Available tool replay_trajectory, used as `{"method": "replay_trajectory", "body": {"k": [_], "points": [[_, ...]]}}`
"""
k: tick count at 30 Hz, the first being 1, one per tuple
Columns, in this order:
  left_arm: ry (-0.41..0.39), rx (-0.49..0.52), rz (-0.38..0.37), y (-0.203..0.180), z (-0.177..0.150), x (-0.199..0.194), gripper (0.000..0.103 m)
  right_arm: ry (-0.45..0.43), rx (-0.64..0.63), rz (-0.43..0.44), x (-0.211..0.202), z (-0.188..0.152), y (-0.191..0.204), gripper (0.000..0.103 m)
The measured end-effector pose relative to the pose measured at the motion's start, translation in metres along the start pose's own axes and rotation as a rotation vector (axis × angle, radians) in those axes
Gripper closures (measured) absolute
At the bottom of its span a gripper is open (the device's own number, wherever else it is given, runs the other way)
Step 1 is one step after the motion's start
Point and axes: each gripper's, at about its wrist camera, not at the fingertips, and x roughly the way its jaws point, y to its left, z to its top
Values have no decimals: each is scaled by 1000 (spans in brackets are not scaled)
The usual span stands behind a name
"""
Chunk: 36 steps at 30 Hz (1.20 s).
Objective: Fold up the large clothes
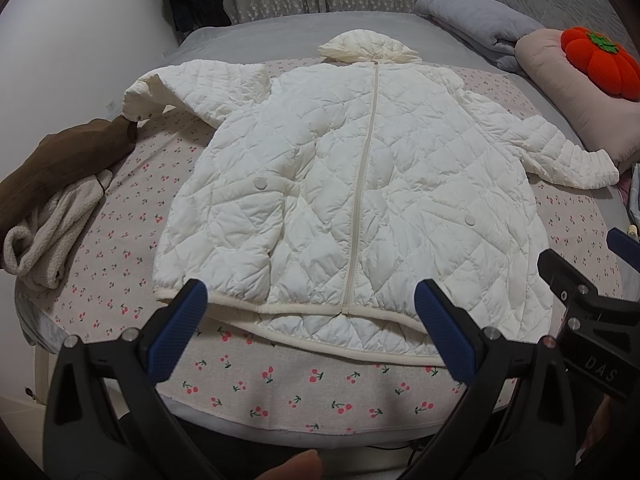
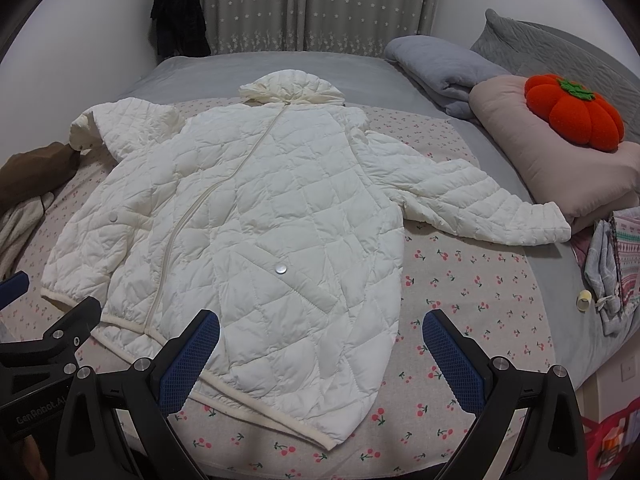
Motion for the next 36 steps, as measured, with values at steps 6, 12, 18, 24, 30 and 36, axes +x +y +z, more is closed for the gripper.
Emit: {"method": "replay_trajectory", "body": {"k": [6,12,18,24,30,36], "points": [[-1,1,1,1,0,-1,0,2,1,2,1,0,0,0],[-15,9,12,6,0,1,0,15,11,18,5,-2,-3,0],[-9,72,-66,21,2,24,0,59,13,-6,23,-8,-22,0],[26,97,-119,54,-1,43,0,167,10,78,34,-19,-30,0],[40,65,-101,100,-19,61,0,166,-51,153,40,-39,-7,0],[75,91,-87,128,-44,75,10,167,-136,198,58,-53,38,0]]}}
